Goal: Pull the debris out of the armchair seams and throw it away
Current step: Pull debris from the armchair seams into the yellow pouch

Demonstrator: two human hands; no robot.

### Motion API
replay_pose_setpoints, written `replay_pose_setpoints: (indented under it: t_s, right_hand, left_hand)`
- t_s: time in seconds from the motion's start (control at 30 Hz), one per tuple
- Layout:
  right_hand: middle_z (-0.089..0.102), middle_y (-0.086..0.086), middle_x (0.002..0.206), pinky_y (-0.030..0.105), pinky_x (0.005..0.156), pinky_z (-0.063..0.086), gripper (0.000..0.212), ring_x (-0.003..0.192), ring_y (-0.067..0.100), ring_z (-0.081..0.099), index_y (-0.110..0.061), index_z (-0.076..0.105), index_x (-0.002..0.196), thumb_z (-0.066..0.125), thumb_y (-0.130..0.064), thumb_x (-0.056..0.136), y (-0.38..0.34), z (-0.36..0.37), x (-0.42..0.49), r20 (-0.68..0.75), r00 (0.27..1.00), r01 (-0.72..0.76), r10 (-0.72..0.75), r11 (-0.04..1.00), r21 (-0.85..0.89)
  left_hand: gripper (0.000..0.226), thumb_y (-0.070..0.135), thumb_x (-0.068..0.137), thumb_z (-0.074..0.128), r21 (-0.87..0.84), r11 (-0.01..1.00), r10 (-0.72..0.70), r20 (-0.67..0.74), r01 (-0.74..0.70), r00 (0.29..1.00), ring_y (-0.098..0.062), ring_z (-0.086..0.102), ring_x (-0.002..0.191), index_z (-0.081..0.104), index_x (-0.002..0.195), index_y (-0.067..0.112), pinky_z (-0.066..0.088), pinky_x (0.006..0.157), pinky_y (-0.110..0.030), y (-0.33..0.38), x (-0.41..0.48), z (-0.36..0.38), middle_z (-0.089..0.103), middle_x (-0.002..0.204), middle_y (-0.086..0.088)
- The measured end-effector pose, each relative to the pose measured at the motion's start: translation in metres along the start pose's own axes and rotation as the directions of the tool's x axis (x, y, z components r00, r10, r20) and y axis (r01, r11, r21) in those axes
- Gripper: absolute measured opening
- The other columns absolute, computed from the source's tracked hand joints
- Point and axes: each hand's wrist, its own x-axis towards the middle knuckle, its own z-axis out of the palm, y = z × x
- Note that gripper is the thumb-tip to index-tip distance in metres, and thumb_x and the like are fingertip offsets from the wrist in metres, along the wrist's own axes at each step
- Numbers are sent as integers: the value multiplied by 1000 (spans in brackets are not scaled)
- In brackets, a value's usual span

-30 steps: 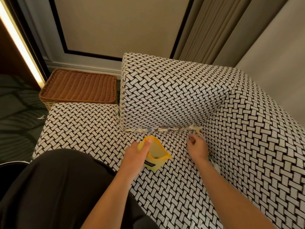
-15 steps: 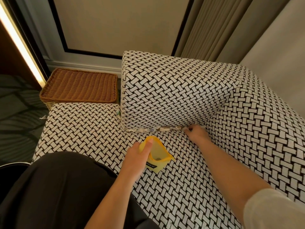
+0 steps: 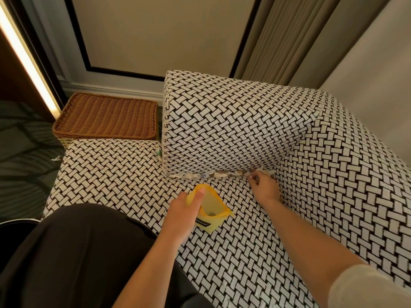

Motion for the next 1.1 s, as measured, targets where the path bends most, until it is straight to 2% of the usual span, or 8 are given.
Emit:
replay_pose_setpoints:
  t_s: [0.1,0.27,0.4,0.57,0.67,0.83,0.97,1.1]
  right_hand:
    - [68,3,90,21,54,37,24,72,17,58,-17,63,107,52,-32,93,2,12,-24,-165,986,32,-19,996,78]
    - [61,1,89,20,56,36,14,73,13,52,-14,64,90,55,-24,92,-1,12,-42,-147,989,60,-25,970,237]
    - [53,-2,67,9,49,37,14,62,12,45,-14,60,75,59,-14,90,-28,-5,-71,-55,998,22,22,727,686]
    - [61,-1,70,14,57,43,11,60,6,51,-10,69,83,60,-15,88,-70,-47,-109,-13,976,134,-218,550,824]
    - [65,2,83,16,69,47,18,77,7,57,-22,71,86,55,-16,91,-76,-55,-120,-11,907,289,-420,604,743]
    - [55,-4,71,11,50,35,17,54,-1,43,-18,65,97,48,-15,95,-48,-37,-85,-72,990,136,-119,720,681]
    - [54,11,112,29,77,47,32,94,22,55,-16,52,125,47,-24,94,-1,-5,-50,70,997,1,-11,989,145]
    - [47,14,130,41,85,46,44,115,31,49,-23,37,139,34,-38,98,3,-1,-33,24,1000,13,-8,981,-196]
  left_hand:
    - [63,56,91,36,-9,1000,-5,-7,5,1000,-4,41,78,40,133,10,37,72,-26,1,-1,-1,40,90,12]
    - [55,60,89,37,-23,1000,-11,24,11,1000,-6,44,81,43,124,18,39,68,-24,0,-3,-2,43,98,8]
    - [44,57,91,36,25,1000,-16,3,16,1000,-2,39,75,42,116,21,32,62,-20,2,-6,-2,38,94,11]
    - [41,62,88,35,22,1000,-18,11,18,1000,-1,46,78,46,95,23,43,68,-26,1,-3,-1,50,96,8]
    - [39,62,89,35,19,1000,-16,-2,16,1000,-6,46,83,43,98,25,43,79,-31,2,-5,-1,46,104,7]
    - [70,63,88,35,5,999,-38,3,38,999,-13,38,100,36,137,13,43,90,-38,1,-4,-2,40,133,-6]
    - [70,63,88,35,27,999,-33,-7,34,999,-11,36,99,36,137,13,42,85,-36,0,-2,-1,38,138,-8]
    - [73,66,86,34,7,1000,-28,9,28,1000,-18,43,109,35,138,16,42,92,-39,-2,-1,-1,38,140,-7]
